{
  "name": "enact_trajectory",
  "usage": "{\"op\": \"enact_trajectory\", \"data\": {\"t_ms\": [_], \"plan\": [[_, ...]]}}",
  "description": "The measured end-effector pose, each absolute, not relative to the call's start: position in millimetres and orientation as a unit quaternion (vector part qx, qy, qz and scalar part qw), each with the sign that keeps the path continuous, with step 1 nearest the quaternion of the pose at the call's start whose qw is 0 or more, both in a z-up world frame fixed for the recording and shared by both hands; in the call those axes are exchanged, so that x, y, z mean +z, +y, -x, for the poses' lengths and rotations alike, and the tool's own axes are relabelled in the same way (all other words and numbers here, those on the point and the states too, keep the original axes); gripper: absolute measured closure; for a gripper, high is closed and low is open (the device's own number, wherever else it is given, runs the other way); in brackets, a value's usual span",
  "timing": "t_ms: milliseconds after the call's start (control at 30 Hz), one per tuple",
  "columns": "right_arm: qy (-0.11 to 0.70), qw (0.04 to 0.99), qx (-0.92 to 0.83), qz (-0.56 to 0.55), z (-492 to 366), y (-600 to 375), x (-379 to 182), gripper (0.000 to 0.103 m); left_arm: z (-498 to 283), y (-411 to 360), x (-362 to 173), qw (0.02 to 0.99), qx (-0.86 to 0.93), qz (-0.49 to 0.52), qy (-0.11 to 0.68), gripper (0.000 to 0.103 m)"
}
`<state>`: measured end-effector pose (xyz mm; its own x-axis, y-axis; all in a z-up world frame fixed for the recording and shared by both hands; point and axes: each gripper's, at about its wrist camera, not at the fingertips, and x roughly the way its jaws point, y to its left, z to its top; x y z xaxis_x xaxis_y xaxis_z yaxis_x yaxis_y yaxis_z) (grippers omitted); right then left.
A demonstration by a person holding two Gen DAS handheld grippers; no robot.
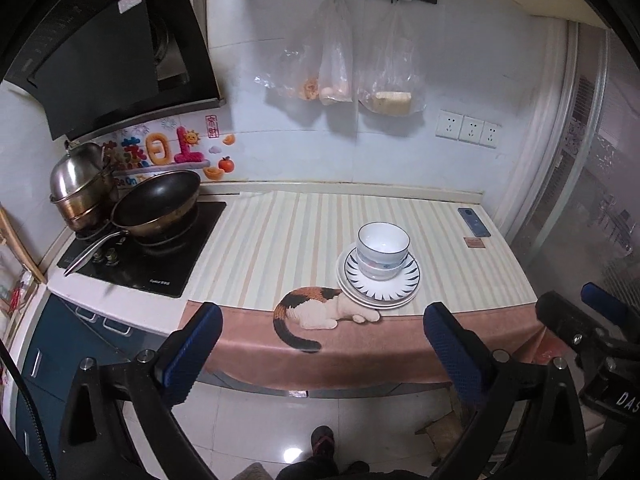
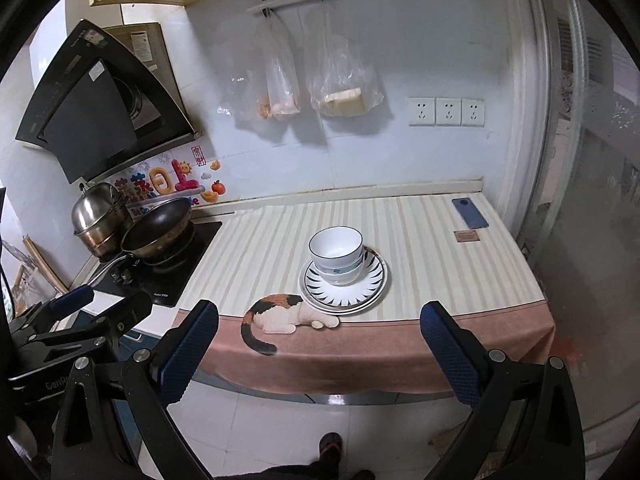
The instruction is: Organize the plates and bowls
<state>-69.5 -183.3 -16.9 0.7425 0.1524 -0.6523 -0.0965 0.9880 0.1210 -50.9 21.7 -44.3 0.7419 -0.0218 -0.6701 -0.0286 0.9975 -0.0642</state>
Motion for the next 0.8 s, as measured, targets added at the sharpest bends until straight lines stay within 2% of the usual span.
{"op": "enact_trajectory", "data": {"t_ms": [800], "plan": [[0.34,0.939,0.041,-0.031,79.0,-167.1,-1.1,0.0,71.7,48.6,-35.1,0.937,0.031,0.031,0.347,0.0]]}}
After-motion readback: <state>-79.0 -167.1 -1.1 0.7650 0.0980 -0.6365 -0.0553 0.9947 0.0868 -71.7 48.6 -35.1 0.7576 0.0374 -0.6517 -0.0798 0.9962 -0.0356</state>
